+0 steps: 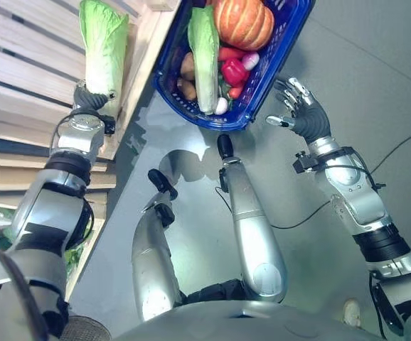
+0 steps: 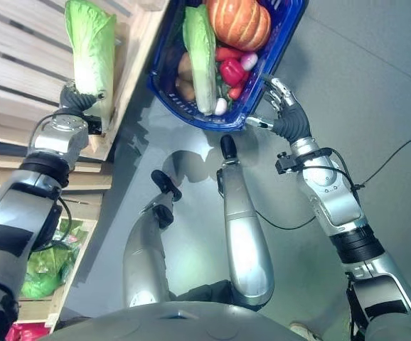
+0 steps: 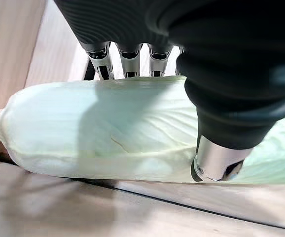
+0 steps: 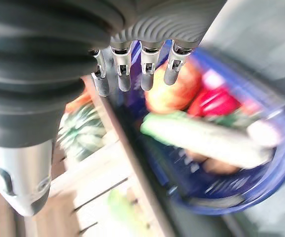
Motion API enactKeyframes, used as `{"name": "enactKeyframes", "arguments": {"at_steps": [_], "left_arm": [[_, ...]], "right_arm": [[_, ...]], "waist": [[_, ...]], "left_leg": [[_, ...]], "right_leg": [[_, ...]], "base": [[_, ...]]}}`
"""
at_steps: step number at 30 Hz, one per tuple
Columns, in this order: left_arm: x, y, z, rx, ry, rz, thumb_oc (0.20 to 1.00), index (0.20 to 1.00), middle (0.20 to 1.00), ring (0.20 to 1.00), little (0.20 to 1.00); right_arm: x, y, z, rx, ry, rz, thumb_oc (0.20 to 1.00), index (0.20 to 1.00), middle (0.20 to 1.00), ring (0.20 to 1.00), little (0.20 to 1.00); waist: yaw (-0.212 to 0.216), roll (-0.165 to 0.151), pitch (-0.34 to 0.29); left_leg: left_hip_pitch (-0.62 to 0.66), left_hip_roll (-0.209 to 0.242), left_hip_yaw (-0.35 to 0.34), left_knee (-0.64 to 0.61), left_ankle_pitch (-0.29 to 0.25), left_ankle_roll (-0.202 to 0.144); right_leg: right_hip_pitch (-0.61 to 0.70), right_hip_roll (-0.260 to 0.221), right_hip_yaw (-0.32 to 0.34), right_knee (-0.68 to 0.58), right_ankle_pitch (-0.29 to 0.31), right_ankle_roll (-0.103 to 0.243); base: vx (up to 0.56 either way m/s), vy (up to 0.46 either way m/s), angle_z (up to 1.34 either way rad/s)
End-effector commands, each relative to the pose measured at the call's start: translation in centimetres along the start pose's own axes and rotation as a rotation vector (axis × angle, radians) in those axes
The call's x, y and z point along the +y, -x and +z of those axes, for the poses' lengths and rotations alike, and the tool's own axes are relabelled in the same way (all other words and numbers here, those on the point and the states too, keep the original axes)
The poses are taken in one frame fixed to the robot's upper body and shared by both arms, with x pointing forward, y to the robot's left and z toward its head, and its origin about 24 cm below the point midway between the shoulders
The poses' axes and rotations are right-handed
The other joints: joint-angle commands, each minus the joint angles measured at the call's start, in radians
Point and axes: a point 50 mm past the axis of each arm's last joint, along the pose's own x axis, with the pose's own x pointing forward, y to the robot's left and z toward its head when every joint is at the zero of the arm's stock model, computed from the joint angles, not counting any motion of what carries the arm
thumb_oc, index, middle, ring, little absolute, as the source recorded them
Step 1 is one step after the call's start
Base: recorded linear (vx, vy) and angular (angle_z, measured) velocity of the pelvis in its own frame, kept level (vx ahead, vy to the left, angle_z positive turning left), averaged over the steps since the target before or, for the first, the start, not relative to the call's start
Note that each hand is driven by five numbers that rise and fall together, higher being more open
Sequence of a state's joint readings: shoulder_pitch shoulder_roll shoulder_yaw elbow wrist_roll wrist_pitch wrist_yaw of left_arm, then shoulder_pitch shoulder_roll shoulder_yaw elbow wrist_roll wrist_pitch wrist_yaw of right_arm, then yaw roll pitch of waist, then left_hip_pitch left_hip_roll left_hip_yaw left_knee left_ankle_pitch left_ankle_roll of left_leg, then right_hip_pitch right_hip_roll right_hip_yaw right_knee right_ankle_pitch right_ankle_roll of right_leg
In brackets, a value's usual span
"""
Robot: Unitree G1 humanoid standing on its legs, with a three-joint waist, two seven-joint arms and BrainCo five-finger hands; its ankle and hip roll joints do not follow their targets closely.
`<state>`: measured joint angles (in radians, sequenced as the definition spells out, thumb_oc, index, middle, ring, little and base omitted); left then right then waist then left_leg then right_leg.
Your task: Pick up fruits and vegetables into the basket
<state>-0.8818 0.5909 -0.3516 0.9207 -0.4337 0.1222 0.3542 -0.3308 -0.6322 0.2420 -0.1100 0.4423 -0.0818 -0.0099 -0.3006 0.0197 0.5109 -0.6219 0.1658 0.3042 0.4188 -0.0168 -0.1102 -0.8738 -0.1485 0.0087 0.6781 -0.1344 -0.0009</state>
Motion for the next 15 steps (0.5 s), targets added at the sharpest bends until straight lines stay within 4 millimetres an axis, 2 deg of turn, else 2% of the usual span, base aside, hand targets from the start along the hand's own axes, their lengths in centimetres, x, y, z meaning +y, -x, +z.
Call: {"name": "enactKeyframes", "arguments": {"at_steps": [1, 6, 9, 15], "left_arm": [[-1.3, 1.1, -0.4, -0.089, 0.101, -0.008, 0.2, 0.2, 0.2, 0.2, 0.2], [-2.0, 2.6, 0.6, -0.286, 0.081, 0.001, 0.2, 0.2, 0.2, 0.2, 0.2], [-2.5, 3.6, 2.1, -0.4, 0.112, -0.017, 0.2, 0.2, 0.2, 0.2, 0.2], [-3.0, 5.4, 4.9, -0.605, 0.083, -0.036, 0.2, 0.2, 0.2, 0.2, 0.2]], "right_arm": [[0.3, -0.3, 3.2, -0.16, -0.033, 0.042, 1.0, 1.0, 1.0, 1.0, 1.0], [1.2, -1.4, 4.6, -0.2, -0.147, 0.051, 1.0, 1.0, 1.0, 1.0, 1.0], [2.1, -2.4, 5.2, -0.215, -0.233, 0.044, 1.0, 1.0, 1.0, 1.0, 1.0], [3.8, -4.1, 6.5, -0.251, -0.386, 0.034, 1.0, 1.0, 1.0, 1.0, 1.0]], "waist": [[0.015, 0.013, 0.009], [0.062, 0.025, 0.009], [0.099, 0.029, 0.009], [0.159, 0.013, 0.009]], "left_leg": [[0.016, 0.011, 0.026, 0.087, -0.09, 0.006], [0.081, 0.001, 0.01, 0.072, -0.085, 0.01], [0.114, -0.007, -0.004, 0.061, -0.084, 0.016], [0.163, -0.015, -0.035, 0.067, -0.096, 0.03]], "right_leg": [[0.086, 0.016, -0.039, -0.068, -0.043, 0.03], [0.166, -0.005, -0.064, -0.086, -0.044, 0.031], [0.216, -0.013, -0.082, -0.098, -0.044, 0.032], [0.3, -0.019, -0.115, -0.103, -0.047, 0.031]], "base": [[-0.01, 0.018, 0.11], [0.01, -0.009, 0.14], [0.01, -0.085, 0.17], [0.02, -0.119, 0.2]]}}
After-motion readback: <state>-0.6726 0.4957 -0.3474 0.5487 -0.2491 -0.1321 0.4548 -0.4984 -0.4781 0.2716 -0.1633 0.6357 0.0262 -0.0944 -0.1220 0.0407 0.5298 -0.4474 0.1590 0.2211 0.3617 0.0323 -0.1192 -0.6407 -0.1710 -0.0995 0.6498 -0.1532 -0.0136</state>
